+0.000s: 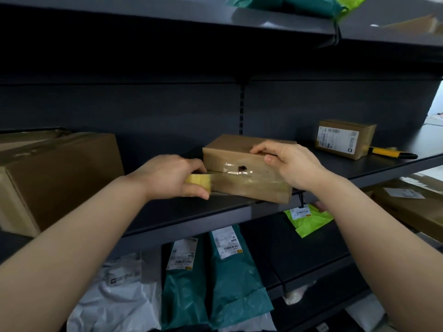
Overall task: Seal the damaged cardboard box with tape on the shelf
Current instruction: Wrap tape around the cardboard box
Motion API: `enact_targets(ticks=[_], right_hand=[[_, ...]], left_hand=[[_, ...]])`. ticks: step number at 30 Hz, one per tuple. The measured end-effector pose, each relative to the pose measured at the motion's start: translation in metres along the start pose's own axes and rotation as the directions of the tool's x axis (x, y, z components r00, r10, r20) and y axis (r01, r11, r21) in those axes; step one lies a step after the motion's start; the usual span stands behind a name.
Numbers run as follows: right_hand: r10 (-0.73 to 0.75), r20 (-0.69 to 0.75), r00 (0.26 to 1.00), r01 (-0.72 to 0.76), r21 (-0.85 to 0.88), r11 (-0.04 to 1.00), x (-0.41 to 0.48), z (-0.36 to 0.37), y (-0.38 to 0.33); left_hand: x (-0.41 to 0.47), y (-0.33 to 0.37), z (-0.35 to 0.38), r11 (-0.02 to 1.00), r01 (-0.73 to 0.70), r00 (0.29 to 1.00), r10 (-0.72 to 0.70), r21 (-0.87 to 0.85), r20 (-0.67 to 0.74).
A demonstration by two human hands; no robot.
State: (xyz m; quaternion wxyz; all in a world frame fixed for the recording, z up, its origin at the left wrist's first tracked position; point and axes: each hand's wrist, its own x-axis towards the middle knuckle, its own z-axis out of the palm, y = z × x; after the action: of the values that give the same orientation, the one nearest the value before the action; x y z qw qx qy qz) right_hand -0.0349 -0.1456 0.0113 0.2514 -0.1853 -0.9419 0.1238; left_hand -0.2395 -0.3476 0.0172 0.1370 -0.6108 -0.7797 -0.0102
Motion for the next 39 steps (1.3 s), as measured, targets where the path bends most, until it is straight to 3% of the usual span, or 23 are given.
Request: enact_targets(ticks=[5, 9, 13, 27, 31, 36, 39], right_hand=[[-0.011, -0.001, 1.000, 0.011, -0.019, 1.000, 0.000, 0.001, -0.006], [-0.003, 0.028, 1.000, 0.002, 0.055, 0.998, 0.005, -0.001, 0.000], [-0.027, 0.052, 0.998, 0.020, 0.123, 0.992, 0.008, -0.003, 0.003], [-0.013, -0.024, 1.000, 0.015, 0.069, 0.997, 0.007, 0.005, 0.001], [0.026, -0.044, 0.999, -0.026, -0.003, 1.000, 0.007, 0.002, -0.005], [0.055, 0.009, 0.998, -0.054, -0.089, 0.995, 0.005, -0.006, -0.016], [0.058, 0.011, 0.998, -0.052, -0.275, 0.960, 0.010, -0.008, -0.033]], left_hand=[[0.000, -0.014, 0.011, 0.951, 0.131, 0.955, -0.045, 0.280, -0.294], [0.005, -0.011, 0.014, 0.951, 0.135, 0.958, -0.053, 0.278, -0.283], [0.011, -0.005, 0.013, 0.911, 0.188, 0.919, -0.031, 0.367, -0.394], [0.004, 0.011, -0.002, 0.911, 0.284, 0.941, -0.205, 0.298, -0.270], [-0.001, 0.027, -0.009, 0.920, 0.337, 0.929, -0.290, 0.201, -0.231], [-0.009, 0.037, -0.013, 0.899, 0.377, 0.912, -0.318, 0.222, -0.260], [-0.007, 0.035, -0.013, 0.897, 0.373, 0.917, -0.318, 0.236, -0.240]])
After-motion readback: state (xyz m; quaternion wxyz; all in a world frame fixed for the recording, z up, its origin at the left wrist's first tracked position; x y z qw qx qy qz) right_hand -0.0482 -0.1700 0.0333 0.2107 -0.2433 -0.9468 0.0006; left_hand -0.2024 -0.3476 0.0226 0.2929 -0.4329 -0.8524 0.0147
